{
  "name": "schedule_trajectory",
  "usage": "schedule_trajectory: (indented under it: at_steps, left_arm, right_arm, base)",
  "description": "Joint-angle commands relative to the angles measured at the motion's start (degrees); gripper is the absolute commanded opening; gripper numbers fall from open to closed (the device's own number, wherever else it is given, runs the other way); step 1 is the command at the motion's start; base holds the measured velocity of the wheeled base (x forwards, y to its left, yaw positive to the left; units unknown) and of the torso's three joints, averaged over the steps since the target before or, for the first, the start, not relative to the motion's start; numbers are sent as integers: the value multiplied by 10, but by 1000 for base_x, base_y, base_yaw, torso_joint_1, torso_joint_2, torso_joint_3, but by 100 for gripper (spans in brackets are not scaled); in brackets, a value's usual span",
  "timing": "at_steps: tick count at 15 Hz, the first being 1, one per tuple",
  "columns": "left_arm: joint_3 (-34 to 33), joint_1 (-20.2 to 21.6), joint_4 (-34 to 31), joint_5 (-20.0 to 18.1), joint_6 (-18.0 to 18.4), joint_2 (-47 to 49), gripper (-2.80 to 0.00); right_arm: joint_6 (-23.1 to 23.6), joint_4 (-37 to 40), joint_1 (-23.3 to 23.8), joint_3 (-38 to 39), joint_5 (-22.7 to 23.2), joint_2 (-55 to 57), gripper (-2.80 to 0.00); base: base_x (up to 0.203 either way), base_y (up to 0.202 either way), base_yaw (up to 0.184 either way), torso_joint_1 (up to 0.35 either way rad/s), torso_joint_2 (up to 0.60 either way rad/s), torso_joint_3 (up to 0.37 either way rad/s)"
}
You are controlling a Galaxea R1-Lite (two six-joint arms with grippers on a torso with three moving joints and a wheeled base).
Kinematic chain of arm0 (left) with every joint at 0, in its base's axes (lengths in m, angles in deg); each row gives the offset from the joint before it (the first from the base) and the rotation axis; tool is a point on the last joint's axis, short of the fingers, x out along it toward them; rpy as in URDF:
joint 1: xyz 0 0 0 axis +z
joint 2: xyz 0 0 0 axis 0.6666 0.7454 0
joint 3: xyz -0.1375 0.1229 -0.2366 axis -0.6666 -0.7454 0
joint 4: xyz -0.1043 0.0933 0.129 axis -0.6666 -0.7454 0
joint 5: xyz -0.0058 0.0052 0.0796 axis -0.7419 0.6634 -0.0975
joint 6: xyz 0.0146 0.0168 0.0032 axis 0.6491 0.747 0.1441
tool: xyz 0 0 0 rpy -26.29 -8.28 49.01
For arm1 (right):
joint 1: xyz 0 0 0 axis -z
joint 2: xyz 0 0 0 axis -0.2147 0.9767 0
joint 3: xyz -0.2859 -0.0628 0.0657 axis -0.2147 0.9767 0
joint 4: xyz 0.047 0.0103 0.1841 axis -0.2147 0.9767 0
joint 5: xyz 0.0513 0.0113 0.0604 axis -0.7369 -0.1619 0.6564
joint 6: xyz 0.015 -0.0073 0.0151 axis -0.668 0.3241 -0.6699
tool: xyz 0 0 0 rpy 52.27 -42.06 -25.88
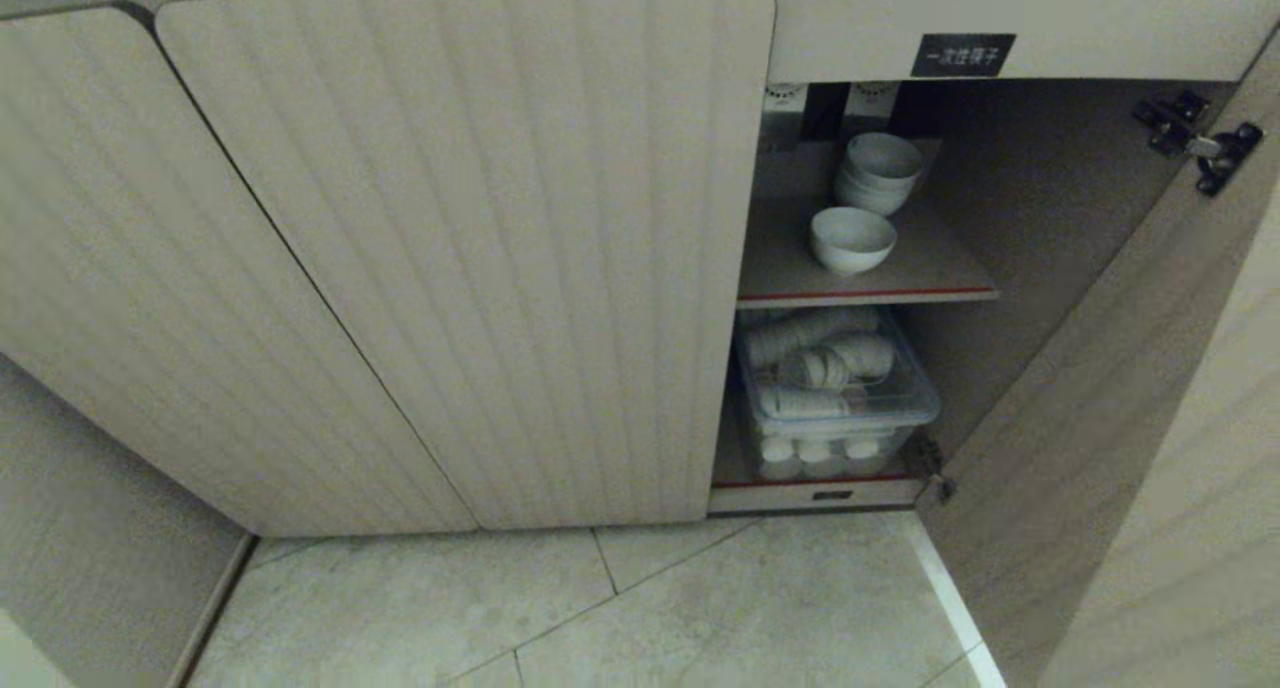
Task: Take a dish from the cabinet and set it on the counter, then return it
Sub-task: Close the cabinet door
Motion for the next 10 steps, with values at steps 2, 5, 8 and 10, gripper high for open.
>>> schedule_trajectory:
  at_steps: [2,5,8,10]
  left_arm:
    - [0,0,0,0,0,0,-280]
    - [0,0,0,0,1,0,-280]
    - [0,0,0,0,1,0,-280]
    - [0,0,-1,0,1,0,-280]
  right_arm:
    - [0,0,0,0,0,1,-280]
    - [1,0,0,0,0,1,-280]
    - [1,0,0,0,0,1,-280]
    - [1,0,0,0,0,1,-280]
  base:
    - [-195,0,-4,2,0,4]
    - [-196,0,-2,5,4,-1]
    - [-189,0,-1,2,1,2]
    - [-45,0,-1,2,1,1]
